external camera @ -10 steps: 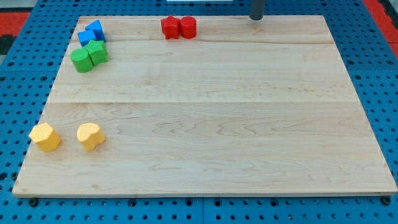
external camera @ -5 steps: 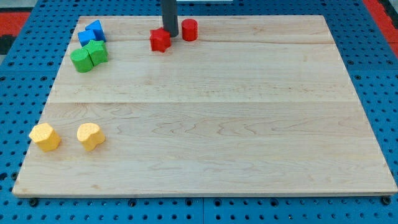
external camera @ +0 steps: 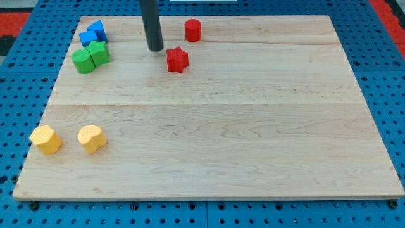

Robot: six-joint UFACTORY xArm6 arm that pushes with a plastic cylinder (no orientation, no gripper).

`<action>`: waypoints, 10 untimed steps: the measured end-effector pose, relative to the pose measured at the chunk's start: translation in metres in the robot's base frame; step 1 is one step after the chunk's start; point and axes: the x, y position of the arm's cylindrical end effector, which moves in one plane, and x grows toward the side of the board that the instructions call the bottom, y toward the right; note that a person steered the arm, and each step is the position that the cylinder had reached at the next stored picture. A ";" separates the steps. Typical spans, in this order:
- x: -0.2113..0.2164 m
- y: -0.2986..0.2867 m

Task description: Keep the red blocks at the center of the board

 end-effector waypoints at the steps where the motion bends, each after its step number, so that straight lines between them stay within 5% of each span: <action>1: 0.031 0.014; 2: 0.087 0.040; 3: 0.035 0.036; 4: 0.092 0.109; 5: 0.095 0.106; 6: 0.051 0.190; 7: -0.038 0.193; 8: -0.083 0.144; 10: -0.074 0.056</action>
